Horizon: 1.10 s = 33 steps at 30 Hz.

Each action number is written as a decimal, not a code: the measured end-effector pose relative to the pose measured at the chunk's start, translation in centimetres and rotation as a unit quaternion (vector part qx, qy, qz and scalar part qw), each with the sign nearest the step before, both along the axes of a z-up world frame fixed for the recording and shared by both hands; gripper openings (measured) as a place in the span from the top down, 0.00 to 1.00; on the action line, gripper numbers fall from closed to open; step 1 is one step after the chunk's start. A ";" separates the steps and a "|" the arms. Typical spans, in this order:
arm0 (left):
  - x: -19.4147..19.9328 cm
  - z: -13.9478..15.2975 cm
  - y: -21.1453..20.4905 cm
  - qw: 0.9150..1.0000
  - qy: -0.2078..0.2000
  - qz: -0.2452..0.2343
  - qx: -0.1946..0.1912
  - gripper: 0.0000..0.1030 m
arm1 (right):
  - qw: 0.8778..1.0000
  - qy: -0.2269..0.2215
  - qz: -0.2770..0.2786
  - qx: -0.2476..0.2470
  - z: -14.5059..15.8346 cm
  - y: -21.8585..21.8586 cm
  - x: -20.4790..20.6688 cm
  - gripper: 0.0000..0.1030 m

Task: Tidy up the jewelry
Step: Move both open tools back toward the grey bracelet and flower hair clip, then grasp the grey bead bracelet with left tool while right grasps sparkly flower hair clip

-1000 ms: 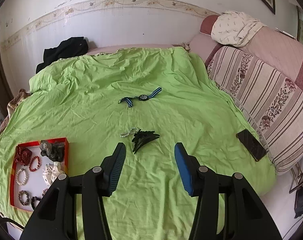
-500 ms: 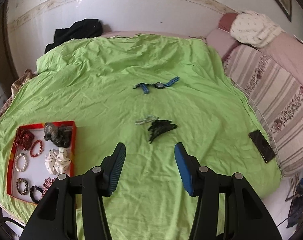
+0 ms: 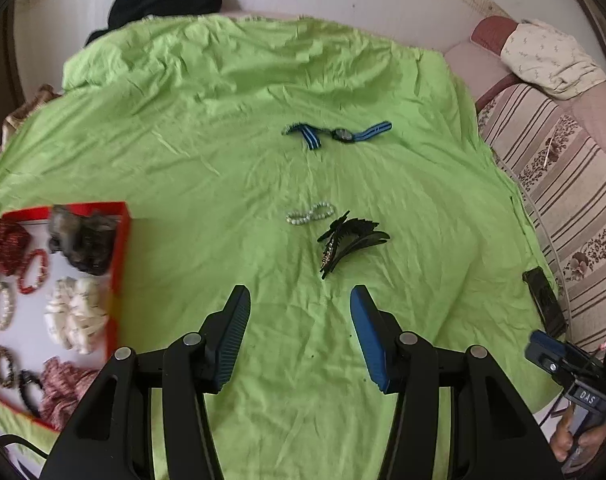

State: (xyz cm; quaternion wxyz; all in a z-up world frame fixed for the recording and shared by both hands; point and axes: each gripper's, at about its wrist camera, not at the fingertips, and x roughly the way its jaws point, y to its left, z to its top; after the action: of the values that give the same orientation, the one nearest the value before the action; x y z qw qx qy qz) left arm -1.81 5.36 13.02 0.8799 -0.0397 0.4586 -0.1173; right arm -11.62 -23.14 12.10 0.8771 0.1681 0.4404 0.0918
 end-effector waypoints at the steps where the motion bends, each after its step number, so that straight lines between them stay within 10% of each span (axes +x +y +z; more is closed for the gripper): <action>1: 0.5 -0.6 -0.1 1.000 0.006 -0.001 0.002 0.51 | 1.000 0.004 0.000 0.010 -0.4 0.6 1.2 0.41; 12: 2.0 -2.4 4.0 0.999 0.021 0.047 -0.004 0.51 | 0.995 0.042 -0.011 0.095 -3.6 10.3 14.9 0.31; 24: 5.9 -3.0 4.6 0.998 0.021 0.054 -0.007 0.51 | 0.995 0.077 -0.055 -0.034 -7.0 8.8 14.7 0.48; 33: 12.9 -5.3 1.9 0.997 0.057 0.051 -0.029 0.51 | 0.991 0.048 -0.011 0.122 -5.5 7.5 15.0 0.37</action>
State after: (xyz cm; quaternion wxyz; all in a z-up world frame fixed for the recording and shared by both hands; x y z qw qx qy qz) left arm 11.10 7.23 7.75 0.8560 -0.0948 0.5015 -0.0830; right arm 3.42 -15.61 6.59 0.8287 0.2829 0.4660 0.1266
